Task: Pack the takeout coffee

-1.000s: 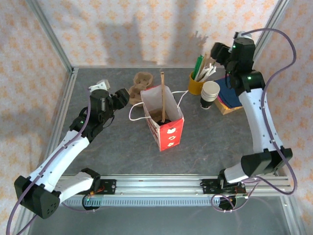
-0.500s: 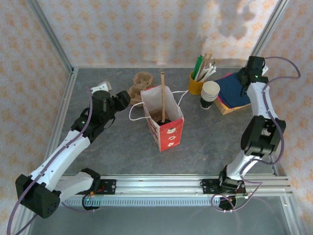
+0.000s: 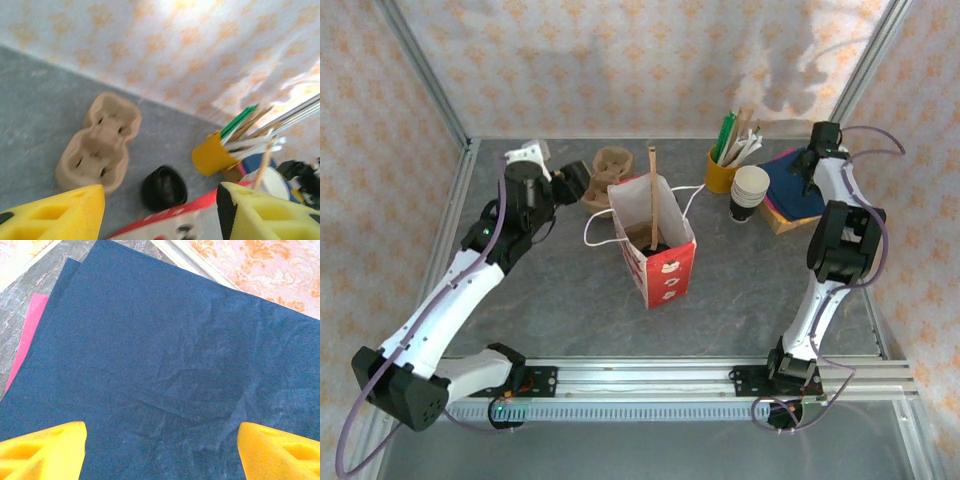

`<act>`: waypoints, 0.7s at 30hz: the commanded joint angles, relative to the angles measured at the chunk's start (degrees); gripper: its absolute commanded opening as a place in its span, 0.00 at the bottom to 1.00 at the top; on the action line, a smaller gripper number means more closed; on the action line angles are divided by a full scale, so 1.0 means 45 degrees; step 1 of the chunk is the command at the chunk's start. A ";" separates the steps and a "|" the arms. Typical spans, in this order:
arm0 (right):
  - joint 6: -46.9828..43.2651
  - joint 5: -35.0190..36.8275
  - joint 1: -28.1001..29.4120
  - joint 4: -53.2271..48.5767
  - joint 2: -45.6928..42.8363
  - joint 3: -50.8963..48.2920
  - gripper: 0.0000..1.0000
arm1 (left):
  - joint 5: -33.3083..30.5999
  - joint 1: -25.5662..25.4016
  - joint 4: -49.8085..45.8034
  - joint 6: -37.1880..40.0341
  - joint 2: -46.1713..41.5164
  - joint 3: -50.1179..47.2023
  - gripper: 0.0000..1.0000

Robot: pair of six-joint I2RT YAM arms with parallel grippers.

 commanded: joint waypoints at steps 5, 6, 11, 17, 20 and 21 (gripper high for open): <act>-0.0234 0.0515 -0.0051 -0.0768 0.0886 0.0812 0.79 | 0.2796 0.0110 -0.0168 0.1773 0.2633 0.3477 0.61; -0.0263 0.0534 -0.0076 -0.0775 0.0941 0.0792 0.79 | 0.3156 0.0039 -0.0404 0.1944 0.3158 0.4129 0.60; -0.0264 0.0507 -0.0066 -0.0735 0.1089 0.0736 0.79 | 0.4088 -0.0493 -0.1112 0.2972 0.5289 0.6301 0.59; -0.0326 0.0475 -0.0076 -0.0745 0.1106 0.0752 0.79 | 0.4380 -0.1111 -0.2988 0.4241 0.7961 0.8873 0.56; -0.0390 0.0583 -0.0066 -0.0794 0.1119 0.0785 0.79 | 0.4502 -0.1255 -0.3329 0.4412 0.8884 0.9625 0.55; -0.0390 0.0593 -0.0076 -0.0799 0.1111 0.0793 0.79 | 0.4514 -0.1297 -0.3357 0.4433 0.9110 0.9804 0.55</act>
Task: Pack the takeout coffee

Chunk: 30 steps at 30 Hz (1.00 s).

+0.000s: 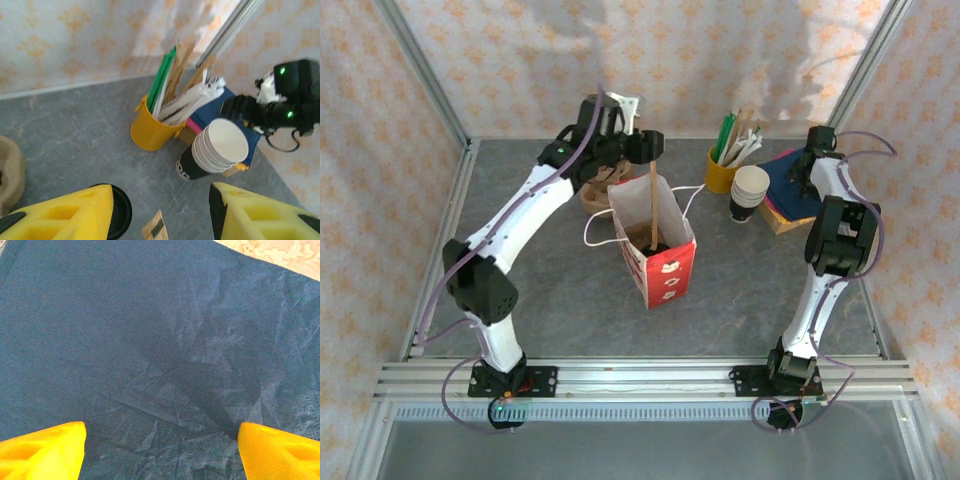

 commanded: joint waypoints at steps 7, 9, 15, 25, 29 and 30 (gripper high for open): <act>-0.0230 0.0491 -0.0076 -0.0284 0.0293 0.0392 0.79 | 0.0272 -0.0132 -0.0959 0.0789 0.1534 0.1740 0.29; -0.0257 0.0482 -0.0071 -0.0315 0.0345 0.0436 0.79 | 0.0025 -0.0152 -0.0923 0.0838 0.1470 0.1809 0.16; -0.0294 0.0346 -0.0067 -0.0343 0.0405 0.0590 0.79 | -0.0535 -0.0377 -0.0316 0.1018 0.0333 0.1189 0.02; -0.0287 0.0170 -0.0077 -0.0383 0.0440 0.0734 0.79 | -0.2023 -0.0851 0.2929 0.1296 -0.2973 -0.2745 0.02; -0.0274 0.0120 -0.0071 -0.0343 0.0417 0.0692 0.79 | -0.2474 -0.0945 0.4696 0.1433 -0.4180 -0.4630 0.18; -0.0272 0.0139 -0.0067 -0.0358 0.0404 0.0692 0.79 | -0.2663 -0.0985 0.5185 0.1513 -0.4510 -0.5131 0.28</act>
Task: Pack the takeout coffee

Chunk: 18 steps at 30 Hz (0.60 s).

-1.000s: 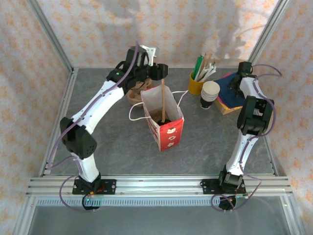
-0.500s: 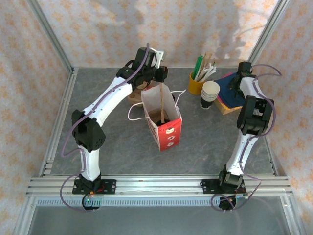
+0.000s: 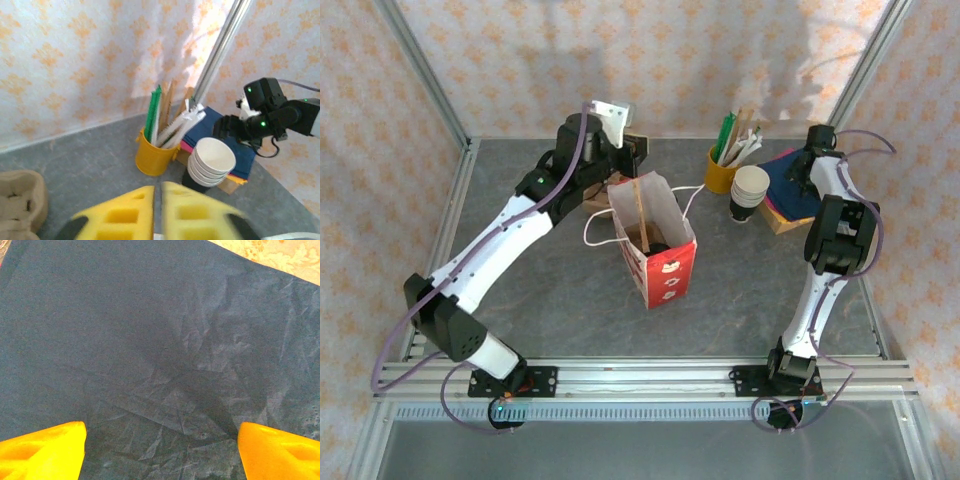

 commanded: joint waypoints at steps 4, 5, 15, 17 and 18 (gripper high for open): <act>-0.0163 0.0232 -0.0072 -0.0295 0.0037 0.0294 0.79 | -0.0754 -0.0132 0.3293 0.0533 -0.1457 -0.2224 0.38; -0.0150 0.0242 -0.0071 -0.0295 -0.0016 0.0267 0.79 | -0.0672 -0.0132 0.3239 0.0576 -0.1530 -0.2229 0.39; -0.0375 0.0782 -0.0094 -0.0329 -0.0449 0.0156 0.79 | -0.1256 -0.0149 0.1642 -0.0114 -0.1976 -0.1822 0.41; -0.0423 0.0943 -0.0091 -0.0380 -0.0444 0.0157 0.80 | -0.2231 -0.0098 0.1266 -0.0593 -0.2219 -0.2070 0.41; -0.0460 0.0999 -0.0095 -0.0373 -0.0453 0.0166 0.80 | -0.2763 -0.0041 0.1051 -0.0929 -0.2332 -0.2226 0.41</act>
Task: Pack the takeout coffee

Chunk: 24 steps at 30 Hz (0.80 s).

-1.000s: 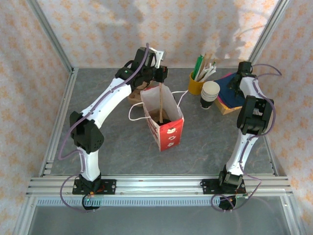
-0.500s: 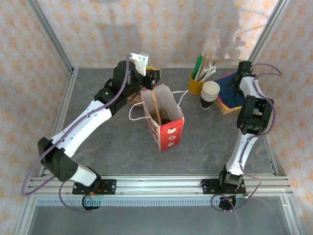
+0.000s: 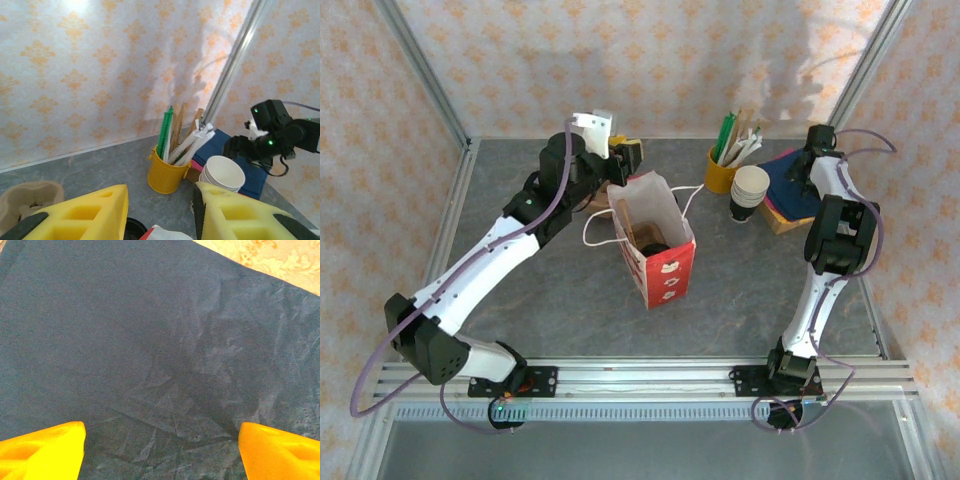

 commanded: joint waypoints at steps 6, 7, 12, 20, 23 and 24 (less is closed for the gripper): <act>-0.0404 0.0980 -0.0100 -0.0506 -0.0160 0.0484 0.81 | -0.1204 0.1261 -0.0809 -0.2955 -0.1577 -0.1923 0.41; -0.0444 0.0859 -0.0078 -0.0588 -0.0042 0.0619 0.82 | -0.1166 0.1377 -0.0784 -0.3099 -0.1725 -0.2207 0.41; -0.0668 -0.0945 -0.0099 -0.0675 0.0464 0.1099 0.86 | -0.1165 0.1632 -0.1014 -0.3199 -0.2191 -0.3120 0.38; -0.0704 -0.0540 -0.0096 -0.0905 0.0994 0.0886 0.95 | -0.0951 0.1728 -0.0816 -0.3276 -0.2292 -0.3680 0.34; -0.0689 -0.0146 -0.0096 -0.1085 0.1327 0.0860 0.93 | -0.0844 0.1748 -0.0679 -0.3316 -0.2284 -0.3772 0.34; -0.0648 -0.0030 -0.0096 -0.1080 0.1391 0.0810 0.91 | -0.0823 0.1752 -0.0667 -0.3311 -0.2258 -0.3798 0.34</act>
